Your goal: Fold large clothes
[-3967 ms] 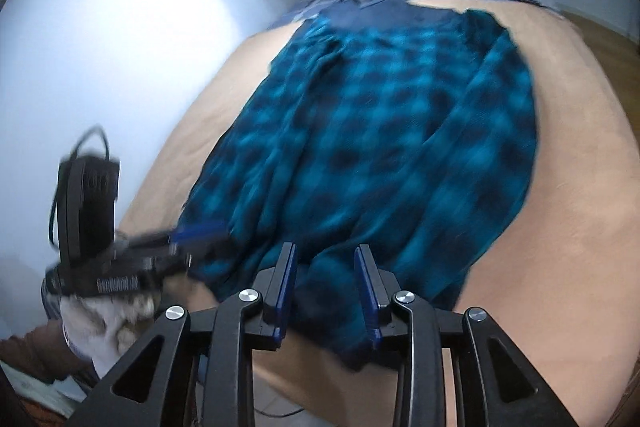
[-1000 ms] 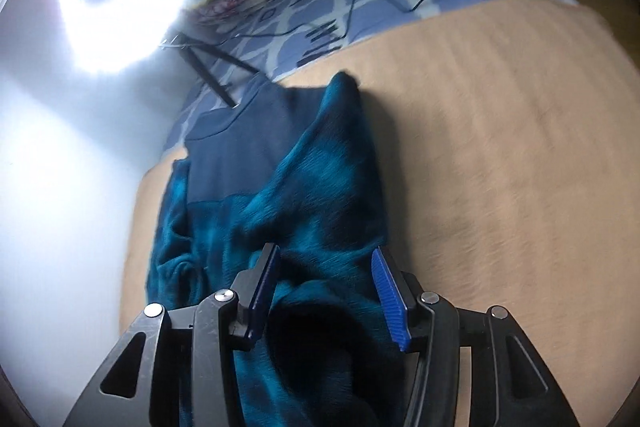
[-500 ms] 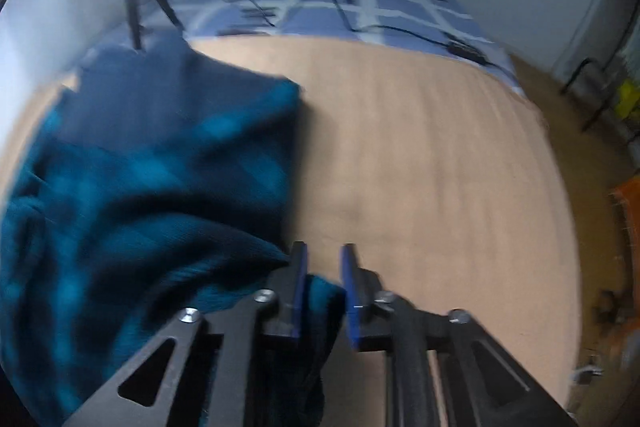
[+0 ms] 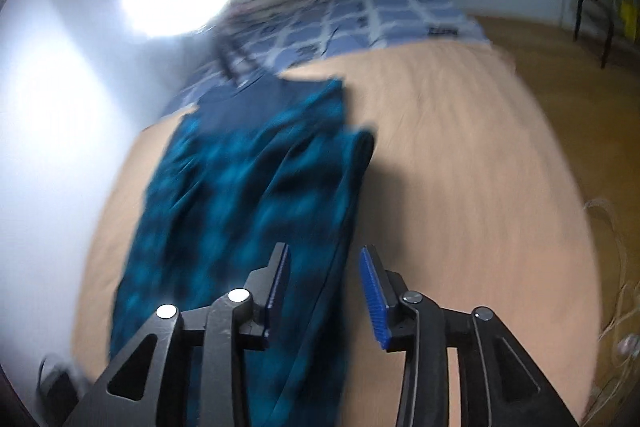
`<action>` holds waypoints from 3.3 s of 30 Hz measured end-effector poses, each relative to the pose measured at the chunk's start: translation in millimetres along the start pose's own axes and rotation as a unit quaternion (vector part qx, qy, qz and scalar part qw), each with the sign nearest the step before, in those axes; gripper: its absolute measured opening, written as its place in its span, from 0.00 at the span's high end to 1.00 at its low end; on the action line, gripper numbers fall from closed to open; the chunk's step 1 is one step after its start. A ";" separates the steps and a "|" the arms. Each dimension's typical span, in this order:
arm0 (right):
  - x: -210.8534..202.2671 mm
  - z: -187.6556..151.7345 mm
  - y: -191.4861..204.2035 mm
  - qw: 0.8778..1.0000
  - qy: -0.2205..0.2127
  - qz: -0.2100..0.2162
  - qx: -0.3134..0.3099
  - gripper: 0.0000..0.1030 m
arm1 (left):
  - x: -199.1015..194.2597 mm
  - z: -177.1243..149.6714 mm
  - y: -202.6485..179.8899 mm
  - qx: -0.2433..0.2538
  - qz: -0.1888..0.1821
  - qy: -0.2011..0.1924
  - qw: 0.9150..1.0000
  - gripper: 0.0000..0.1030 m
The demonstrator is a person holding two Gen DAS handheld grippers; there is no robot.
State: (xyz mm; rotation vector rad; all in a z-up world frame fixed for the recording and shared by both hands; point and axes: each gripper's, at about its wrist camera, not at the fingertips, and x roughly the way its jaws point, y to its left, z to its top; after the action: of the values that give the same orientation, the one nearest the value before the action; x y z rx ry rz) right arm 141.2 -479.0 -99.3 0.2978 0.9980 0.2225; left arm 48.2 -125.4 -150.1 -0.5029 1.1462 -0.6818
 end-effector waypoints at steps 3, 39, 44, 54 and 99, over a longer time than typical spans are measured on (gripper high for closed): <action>-2.9 -53.1 -2.1 0.998 0.042 0.039 0.019 0.61 | 3.5 3.2 2.8 -0.016 -0.015 0.013 1.000 0.70; -0.4 -176.8 -2.2 0.996 0.079 0.028 0.039 0.63 | 48.6 -22.4 -38.9 0.072 0.068 0.055 0.994 0.94; -3.6 -184.0 -32.7 0.990 0.053 0.063 0.115 0.39 | 9.7 -19.6 -53.2 0.103 0.067 0.001 0.992 0.94; 21.7 -188.0 -40.3 0.969 0.067 0.156 0.179 0.84 | 89.2 -3.2 -53.4 0.142 0.133 0.020 0.981 0.94; 58.3 -148.4 172.2 0.959 0.167 0.140 -0.180 0.71 | -87.7 -6.0 35.3 -0.026 0.063 -0.108 0.992 0.63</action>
State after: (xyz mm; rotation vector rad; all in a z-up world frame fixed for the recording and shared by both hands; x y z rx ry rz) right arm 37.4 -277.8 -161.0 0.0653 1.2222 0.7237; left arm 28.6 -38.1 -119.0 -0.5308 0.9854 -0.4769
